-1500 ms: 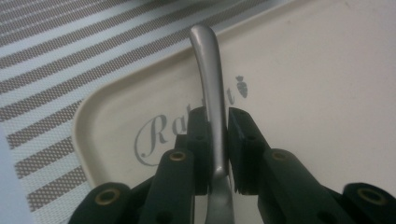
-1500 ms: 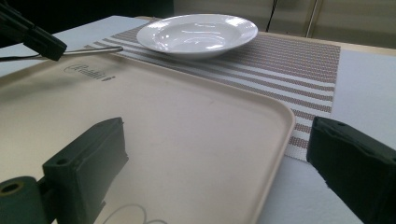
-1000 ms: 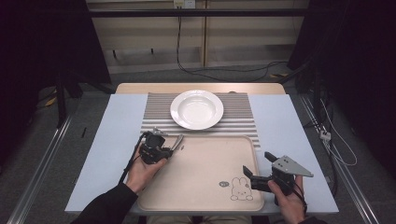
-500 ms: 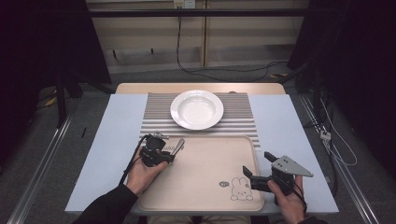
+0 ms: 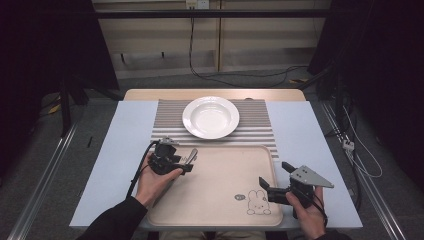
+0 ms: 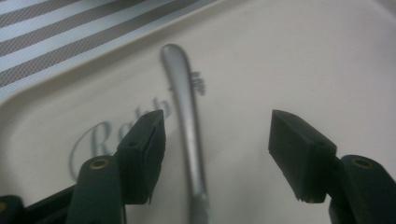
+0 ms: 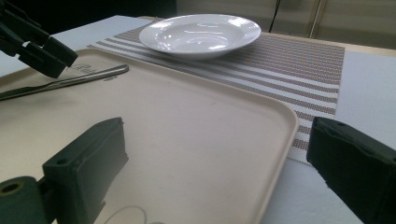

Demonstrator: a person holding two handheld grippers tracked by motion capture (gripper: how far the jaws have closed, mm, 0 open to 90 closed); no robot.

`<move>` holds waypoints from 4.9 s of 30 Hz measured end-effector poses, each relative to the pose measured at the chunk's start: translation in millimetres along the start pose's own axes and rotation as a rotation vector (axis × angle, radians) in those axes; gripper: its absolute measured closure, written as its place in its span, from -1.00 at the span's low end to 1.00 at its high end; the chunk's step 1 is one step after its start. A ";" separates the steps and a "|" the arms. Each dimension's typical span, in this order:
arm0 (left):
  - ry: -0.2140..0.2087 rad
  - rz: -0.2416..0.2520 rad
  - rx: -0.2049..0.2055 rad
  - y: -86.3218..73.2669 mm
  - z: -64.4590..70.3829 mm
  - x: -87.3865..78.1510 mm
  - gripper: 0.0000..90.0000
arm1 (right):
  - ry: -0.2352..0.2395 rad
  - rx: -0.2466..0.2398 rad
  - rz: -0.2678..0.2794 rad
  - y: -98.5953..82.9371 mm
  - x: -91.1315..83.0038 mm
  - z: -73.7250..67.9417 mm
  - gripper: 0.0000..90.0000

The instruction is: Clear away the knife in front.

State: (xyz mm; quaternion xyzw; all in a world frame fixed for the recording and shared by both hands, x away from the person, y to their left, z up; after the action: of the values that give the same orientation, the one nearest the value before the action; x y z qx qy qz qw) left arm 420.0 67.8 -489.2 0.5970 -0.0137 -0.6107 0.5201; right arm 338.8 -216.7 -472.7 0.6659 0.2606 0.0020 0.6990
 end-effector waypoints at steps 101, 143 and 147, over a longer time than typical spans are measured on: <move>0.114 -0.114 -0.013 -23.2 -42.4 -11.7 1.00 | -0.007 -0.016 -0.006 -0.7 -1.2 -2.4 -0.90; 0.075 0.171 0.045 0.4 -11.8 -35.7 -0.66 | -0.004 -0.012 -0.004 -0.2 -1.0 -2.5 -0.90; 0.109 0.176 0.056 -0.7 -11.7 -42.5 -0.83 | -0.004 -0.016 -0.005 -0.4 -1.2 -2.3 -0.90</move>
State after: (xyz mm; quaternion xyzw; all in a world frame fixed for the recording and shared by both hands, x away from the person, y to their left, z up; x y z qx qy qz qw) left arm 417.5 102.9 -462.6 0.6402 -0.0550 -0.5287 0.5547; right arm 336.7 -215.0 -472.5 0.6598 0.2608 0.0008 0.7047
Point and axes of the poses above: each handheld gripper's, and its own axes: x roughly forward along the jaws, y roughly out of its top, z roughly to its right, the point moved 9 cm from there along x, roughly forward along the jaws, and after that the axes turned 6 degrees about -y, right-handed, at the moved point
